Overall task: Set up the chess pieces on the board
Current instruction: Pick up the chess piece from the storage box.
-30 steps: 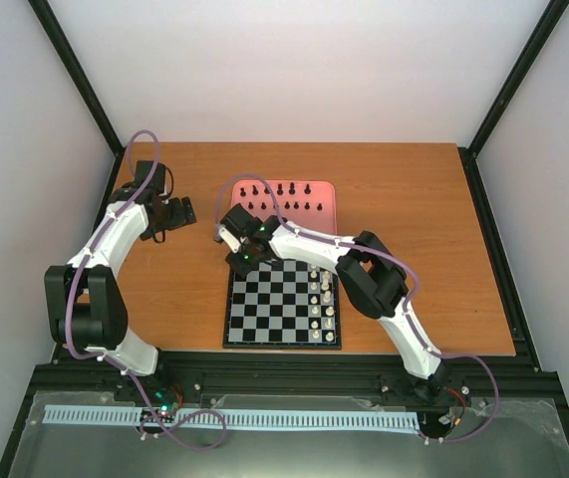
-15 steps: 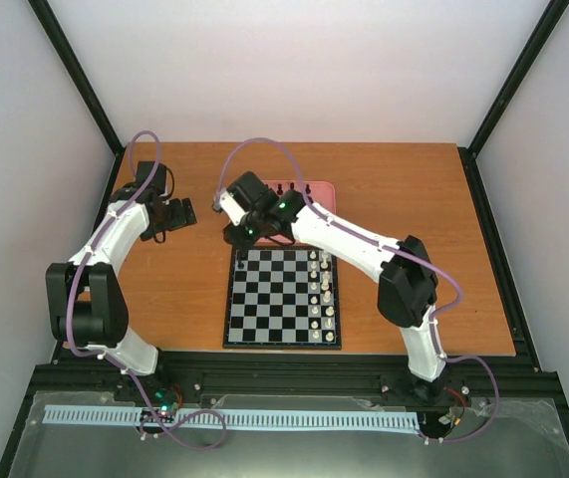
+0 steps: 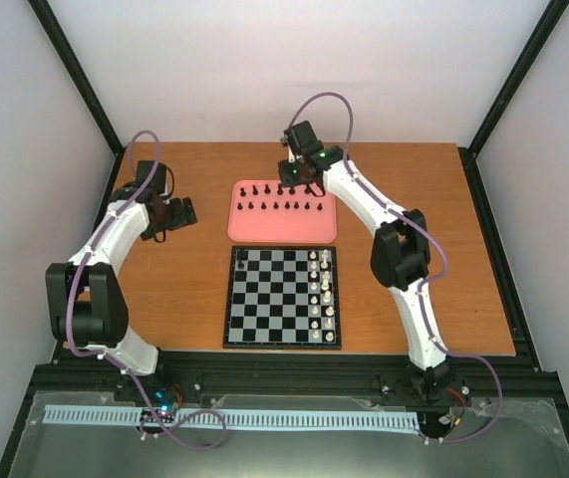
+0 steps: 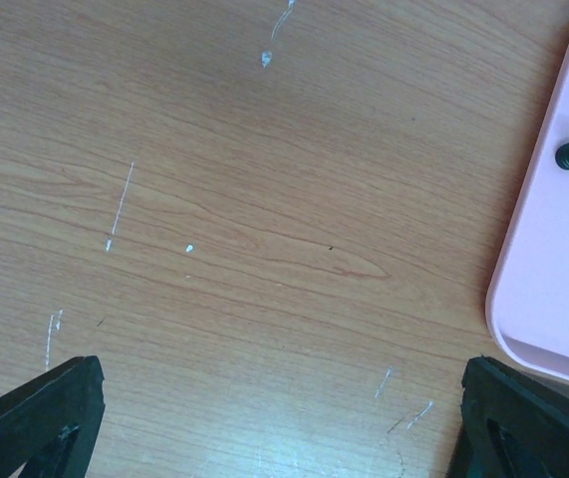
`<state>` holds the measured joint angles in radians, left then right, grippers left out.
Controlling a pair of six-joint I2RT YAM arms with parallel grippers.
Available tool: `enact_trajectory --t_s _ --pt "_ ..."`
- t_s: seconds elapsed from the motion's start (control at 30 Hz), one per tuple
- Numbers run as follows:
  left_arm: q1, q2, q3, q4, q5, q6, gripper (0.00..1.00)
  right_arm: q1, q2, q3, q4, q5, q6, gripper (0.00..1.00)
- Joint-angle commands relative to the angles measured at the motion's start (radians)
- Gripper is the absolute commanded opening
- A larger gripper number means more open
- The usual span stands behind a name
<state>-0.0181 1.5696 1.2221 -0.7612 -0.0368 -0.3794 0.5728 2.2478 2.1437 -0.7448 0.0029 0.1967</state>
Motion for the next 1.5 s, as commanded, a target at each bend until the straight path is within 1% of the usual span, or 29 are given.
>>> enact_trajectory --t_s 0.0,0.1,0.4,0.7,1.07,1.47 --pt "0.001 -0.030 0.030 -0.011 0.019 0.006 1.00 -0.028 0.141 0.166 -0.037 0.112 0.054 0.49" --pt "0.000 -0.028 0.031 -0.012 0.018 0.007 1.00 -0.055 0.209 0.241 -0.071 0.147 0.074 0.49" --pt "0.000 -0.013 0.019 -0.008 0.020 0.011 1.00 -0.099 0.270 0.231 -0.063 0.183 0.092 0.50" --pt "0.000 0.016 0.034 -0.009 0.014 0.009 1.00 -0.131 0.337 0.252 -0.054 0.105 0.068 0.47" --pt "0.000 0.036 0.046 -0.012 0.009 0.008 1.00 -0.145 0.388 0.303 -0.040 0.057 0.059 0.46" --pt "0.001 0.060 0.064 -0.017 0.005 0.013 1.00 -0.154 0.416 0.328 -0.036 0.022 0.069 0.35"
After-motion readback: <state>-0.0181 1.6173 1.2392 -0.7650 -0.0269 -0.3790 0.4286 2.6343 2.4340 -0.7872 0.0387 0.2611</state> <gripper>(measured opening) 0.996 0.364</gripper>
